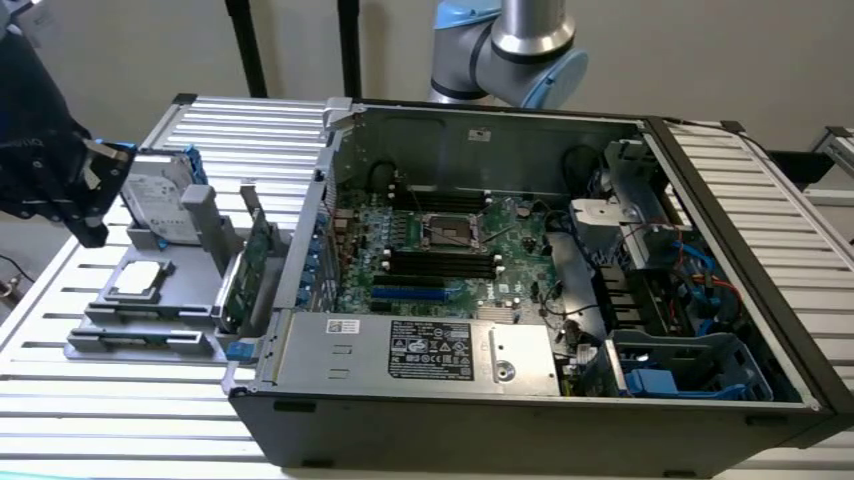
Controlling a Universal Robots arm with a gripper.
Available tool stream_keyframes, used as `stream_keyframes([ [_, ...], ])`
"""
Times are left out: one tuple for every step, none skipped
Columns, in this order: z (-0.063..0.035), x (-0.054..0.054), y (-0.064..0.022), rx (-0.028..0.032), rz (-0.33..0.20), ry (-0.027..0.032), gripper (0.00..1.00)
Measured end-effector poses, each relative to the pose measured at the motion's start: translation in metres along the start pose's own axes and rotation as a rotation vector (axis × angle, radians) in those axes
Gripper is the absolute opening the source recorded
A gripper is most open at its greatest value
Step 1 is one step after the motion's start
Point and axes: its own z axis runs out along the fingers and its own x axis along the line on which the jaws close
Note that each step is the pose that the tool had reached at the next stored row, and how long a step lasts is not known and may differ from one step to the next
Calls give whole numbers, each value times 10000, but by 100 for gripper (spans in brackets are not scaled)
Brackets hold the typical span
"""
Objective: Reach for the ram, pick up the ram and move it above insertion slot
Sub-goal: 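Pick up the ram and move it above insertion slot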
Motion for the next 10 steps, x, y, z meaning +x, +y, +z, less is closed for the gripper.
stream_keyframes([
  [6, 0, -1, 0, -169, 6, 11],
  [11, 0, -1, 0, -360, 14, 11],
  [17, 0, -1, 0, -538, 20, 11],
  [22, 0, -1, 0, -714, 26, 11],
  [27, 0, -2, 0, -911, 35, 11],
  [33, 0, -2, 0, -1089, 41, 11],
  [39, 0, -2, 0, -1270, 48, 11],
  [45, 0, -2, 0, -1454, 55, 11],
  [50, 0, -2, 1, -1629, 61, 11],
  [56, 0, -3, 0, -1813, 68, 11],
])
